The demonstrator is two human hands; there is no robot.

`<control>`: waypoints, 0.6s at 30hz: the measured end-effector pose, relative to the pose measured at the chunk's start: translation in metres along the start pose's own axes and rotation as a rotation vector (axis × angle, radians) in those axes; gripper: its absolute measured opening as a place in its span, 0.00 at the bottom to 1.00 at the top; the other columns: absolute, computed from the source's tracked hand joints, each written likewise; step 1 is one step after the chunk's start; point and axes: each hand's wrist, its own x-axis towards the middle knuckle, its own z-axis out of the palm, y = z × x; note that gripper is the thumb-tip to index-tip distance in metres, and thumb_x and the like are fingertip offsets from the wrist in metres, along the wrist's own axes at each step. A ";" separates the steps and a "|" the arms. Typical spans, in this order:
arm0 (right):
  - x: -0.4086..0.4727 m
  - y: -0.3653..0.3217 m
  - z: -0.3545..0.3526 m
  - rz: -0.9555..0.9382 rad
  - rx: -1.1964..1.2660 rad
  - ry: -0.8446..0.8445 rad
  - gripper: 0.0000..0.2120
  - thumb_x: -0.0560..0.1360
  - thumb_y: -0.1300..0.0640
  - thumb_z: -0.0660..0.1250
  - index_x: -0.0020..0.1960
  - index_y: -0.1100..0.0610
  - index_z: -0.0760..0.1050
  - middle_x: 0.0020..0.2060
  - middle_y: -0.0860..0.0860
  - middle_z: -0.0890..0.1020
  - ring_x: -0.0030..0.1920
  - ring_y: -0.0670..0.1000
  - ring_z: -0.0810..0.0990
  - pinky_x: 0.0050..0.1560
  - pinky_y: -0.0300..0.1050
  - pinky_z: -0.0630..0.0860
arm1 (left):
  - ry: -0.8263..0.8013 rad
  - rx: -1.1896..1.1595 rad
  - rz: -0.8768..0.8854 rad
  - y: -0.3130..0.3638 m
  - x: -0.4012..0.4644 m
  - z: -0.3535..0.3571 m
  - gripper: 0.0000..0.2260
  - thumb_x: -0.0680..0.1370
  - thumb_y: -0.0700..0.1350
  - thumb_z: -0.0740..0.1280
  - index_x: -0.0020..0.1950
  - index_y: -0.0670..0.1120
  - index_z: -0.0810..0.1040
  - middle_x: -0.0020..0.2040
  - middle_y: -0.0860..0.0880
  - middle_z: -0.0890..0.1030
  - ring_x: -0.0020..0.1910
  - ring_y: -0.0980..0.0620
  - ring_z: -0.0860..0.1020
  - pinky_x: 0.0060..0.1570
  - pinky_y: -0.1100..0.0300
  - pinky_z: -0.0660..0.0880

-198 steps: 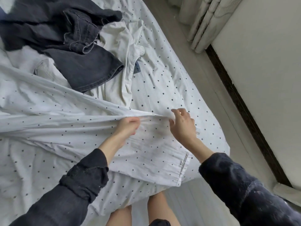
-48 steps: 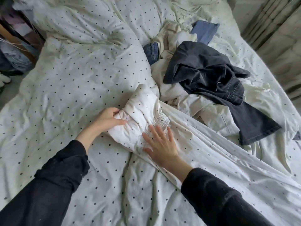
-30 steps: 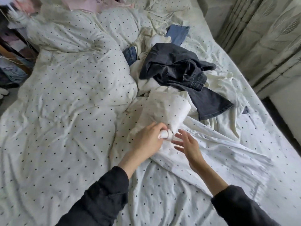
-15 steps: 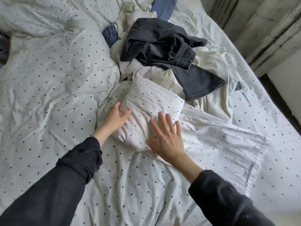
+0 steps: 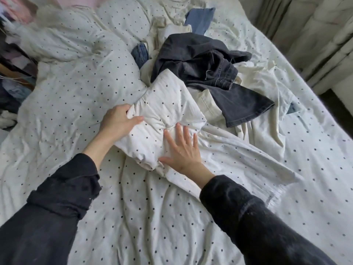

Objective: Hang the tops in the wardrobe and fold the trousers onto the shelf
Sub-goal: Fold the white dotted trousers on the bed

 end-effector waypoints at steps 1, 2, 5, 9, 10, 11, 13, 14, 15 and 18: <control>0.006 -0.006 -0.005 -0.025 0.034 -0.007 0.41 0.74 0.36 0.61 0.76 0.45 0.41 0.76 0.54 0.38 0.75 0.59 0.36 0.73 0.63 0.39 | 0.038 0.081 0.008 0.001 0.000 -0.007 0.15 0.75 0.51 0.69 0.48 0.39 0.76 0.46 0.41 0.80 0.46 0.42 0.77 0.44 0.52 0.72; 0.009 -0.012 -0.009 -0.045 0.064 -0.020 0.38 0.76 0.39 0.60 0.76 0.46 0.42 0.76 0.54 0.39 0.75 0.58 0.37 0.73 0.63 0.41 | 0.061 0.157 0.003 0.002 -0.003 -0.013 0.15 0.76 0.52 0.67 0.49 0.40 0.74 0.48 0.41 0.79 0.48 0.40 0.76 0.45 0.51 0.72; -0.008 -0.011 -0.010 -0.044 0.136 -0.021 0.29 0.80 0.50 0.57 0.76 0.48 0.48 0.77 0.53 0.42 0.76 0.57 0.41 0.74 0.61 0.45 | 0.029 0.222 0.006 0.007 -0.027 -0.009 0.14 0.77 0.52 0.65 0.51 0.41 0.70 0.48 0.42 0.77 0.50 0.39 0.75 0.44 0.53 0.69; -0.059 0.029 -0.012 0.162 0.421 0.055 0.23 0.82 0.54 0.53 0.76 0.54 0.56 0.77 0.53 0.52 0.76 0.54 0.51 0.74 0.50 0.52 | -0.025 0.157 0.088 0.037 -0.070 0.011 0.12 0.76 0.52 0.66 0.48 0.43 0.70 0.42 0.47 0.73 0.45 0.43 0.74 0.39 0.56 0.65; -0.074 0.041 -0.016 0.262 0.546 0.110 0.21 0.82 0.54 0.53 0.74 0.56 0.60 0.75 0.53 0.59 0.74 0.54 0.58 0.71 0.47 0.57 | -0.040 0.131 0.122 0.045 -0.081 0.019 0.11 0.76 0.51 0.66 0.47 0.45 0.69 0.43 0.49 0.73 0.44 0.44 0.73 0.39 0.56 0.65; -0.089 0.053 -0.021 0.375 0.678 0.171 0.19 0.82 0.54 0.52 0.71 0.57 0.65 0.72 0.54 0.66 0.70 0.54 0.66 0.66 0.45 0.63 | -0.073 0.112 0.154 0.053 -0.092 0.028 0.11 0.76 0.52 0.66 0.47 0.46 0.69 0.45 0.50 0.72 0.44 0.45 0.73 0.38 0.56 0.65; -0.109 0.073 -0.027 0.567 0.880 0.331 0.16 0.82 0.53 0.52 0.61 0.59 0.73 0.59 0.57 0.78 0.58 0.57 0.76 0.56 0.50 0.72 | -0.181 0.138 0.228 0.065 -0.112 0.052 0.11 0.76 0.53 0.66 0.52 0.48 0.71 0.53 0.51 0.72 0.47 0.47 0.74 0.41 0.56 0.67; -0.116 0.080 -0.028 0.632 0.915 0.423 0.14 0.82 0.53 0.52 0.55 0.59 0.74 0.53 0.57 0.80 0.54 0.58 0.78 0.54 0.52 0.74 | -0.262 0.171 0.261 0.068 -0.119 0.066 0.13 0.75 0.55 0.65 0.55 0.49 0.71 0.56 0.51 0.70 0.50 0.47 0.75 0.44 0.56 0.68; -0.120 0.086 -0.028 0.679 0.919 0.499 0.13 0.81 0.54 0.52 0.52 0.57 0.74 0.49 0.55 0.80 0.52 0.58 0.79 0.52 0.52 0.74 | -0.363 0.198 0.277 0.069 -0.124 0.081 0.16 0.75 0.56 0.65 0.59 0.50 0.70 0.58 0.52 0.69 0.53 0.48 0.75 0.47 0.56 0.68; -0.123 0.088 -0.020 0.684 0.796 0.619 0.11 0.80 0.58 0.54 0.56 0.58 0.73 0.51 0.54 0.78 0.54 0.55 0.77 0.50 0.46 0.70 | -0.600 0.177 0.239 0.063 -0.124 0.119 0.21 0.77 0.52 0.64 0.69 0.51 0.67 0.67 0.53 0.65 0.62 0.50 0.71 0.56 0.54 0.70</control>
